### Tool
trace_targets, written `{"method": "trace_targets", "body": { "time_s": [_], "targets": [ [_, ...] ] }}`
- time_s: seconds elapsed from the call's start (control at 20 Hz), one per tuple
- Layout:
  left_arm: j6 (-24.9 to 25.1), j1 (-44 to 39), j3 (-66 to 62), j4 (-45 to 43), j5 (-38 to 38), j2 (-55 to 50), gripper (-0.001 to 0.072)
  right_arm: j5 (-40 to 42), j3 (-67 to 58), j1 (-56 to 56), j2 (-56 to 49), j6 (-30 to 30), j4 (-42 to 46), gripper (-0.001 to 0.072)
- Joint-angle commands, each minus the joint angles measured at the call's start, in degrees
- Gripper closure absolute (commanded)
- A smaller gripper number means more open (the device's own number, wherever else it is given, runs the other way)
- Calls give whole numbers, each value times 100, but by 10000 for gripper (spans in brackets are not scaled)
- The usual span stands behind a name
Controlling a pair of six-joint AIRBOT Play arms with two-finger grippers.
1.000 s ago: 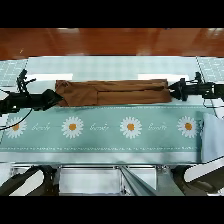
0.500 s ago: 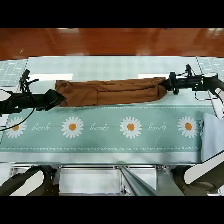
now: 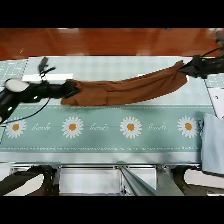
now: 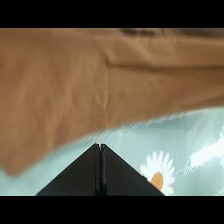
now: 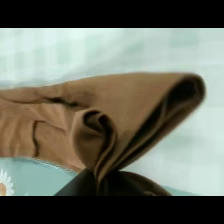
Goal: Fold the shirts.
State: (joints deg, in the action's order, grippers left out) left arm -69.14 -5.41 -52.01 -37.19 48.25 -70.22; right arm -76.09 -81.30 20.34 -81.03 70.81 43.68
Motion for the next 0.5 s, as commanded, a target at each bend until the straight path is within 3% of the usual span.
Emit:
{"method": "trace_targets", "body": {
  "time_s": [0.0,0.2,0.45],
  "targets": [
    [-586,-1209,-1532,-612,-297,-1191,684,-407,2,26,1060,188,197,688],
    [-1753,-2487,-4151,-1827,605,-3189,684,-597,0,26,1823,444,195,688],
    [-2452,-3724,-6457,-1904,1460,-5025,684,-675,0,-39,2273,570,177,687]
  ]
}}
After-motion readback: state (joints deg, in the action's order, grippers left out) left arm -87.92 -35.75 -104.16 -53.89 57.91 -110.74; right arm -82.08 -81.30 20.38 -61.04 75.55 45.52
